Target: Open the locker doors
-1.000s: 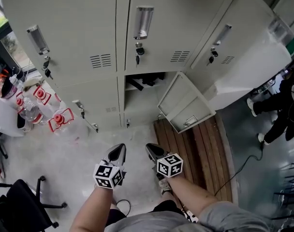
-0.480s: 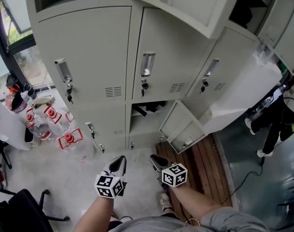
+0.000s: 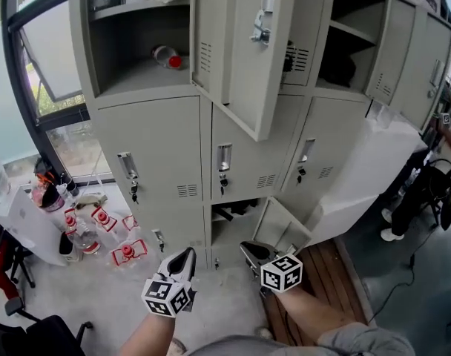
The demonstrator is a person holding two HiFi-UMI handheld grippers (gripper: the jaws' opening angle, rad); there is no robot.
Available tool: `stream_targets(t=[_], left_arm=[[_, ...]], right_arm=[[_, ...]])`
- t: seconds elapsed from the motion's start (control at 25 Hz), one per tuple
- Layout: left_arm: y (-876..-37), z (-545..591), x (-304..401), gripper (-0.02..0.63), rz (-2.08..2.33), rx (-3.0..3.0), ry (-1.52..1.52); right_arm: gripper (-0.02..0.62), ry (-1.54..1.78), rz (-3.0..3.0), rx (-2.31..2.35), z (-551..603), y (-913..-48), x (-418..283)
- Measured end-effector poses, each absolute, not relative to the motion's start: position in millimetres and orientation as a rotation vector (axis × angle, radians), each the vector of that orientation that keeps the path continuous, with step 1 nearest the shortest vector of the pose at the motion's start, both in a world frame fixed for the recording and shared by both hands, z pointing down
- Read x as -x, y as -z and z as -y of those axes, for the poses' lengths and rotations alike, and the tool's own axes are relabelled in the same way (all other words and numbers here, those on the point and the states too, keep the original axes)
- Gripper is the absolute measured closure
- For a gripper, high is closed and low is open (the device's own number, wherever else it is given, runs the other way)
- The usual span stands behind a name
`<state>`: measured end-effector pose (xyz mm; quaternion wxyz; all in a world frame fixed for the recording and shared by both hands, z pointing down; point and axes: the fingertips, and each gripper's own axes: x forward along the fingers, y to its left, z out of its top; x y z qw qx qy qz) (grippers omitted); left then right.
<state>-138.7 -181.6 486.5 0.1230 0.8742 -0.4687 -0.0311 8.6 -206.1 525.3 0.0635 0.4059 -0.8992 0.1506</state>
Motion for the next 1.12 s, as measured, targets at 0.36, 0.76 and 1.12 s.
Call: stream_targets(t=[0.36, 0.76, 1.12], left_arm=[[-364.9, 173.6, 156.9, 0.601, 1.460, -2.651, 0.194], [-291.8, 156.7, 162.2, 0.601, 1.525, -2.717, 0.274], [-283.8, 150.2, 160.2, 0.601, 1.535, -2.714, 0.290]], right_arm=[[0.586, -0.309, 2.817, -1.283, 214.4, -390.3, -22.9], [0.588, -0.194, 2.912, -1.303, 210.3, -309.3, -26.4], [0.589, -0.196, 2.903, -1.304, 211.9, -304.5, -33.7]])
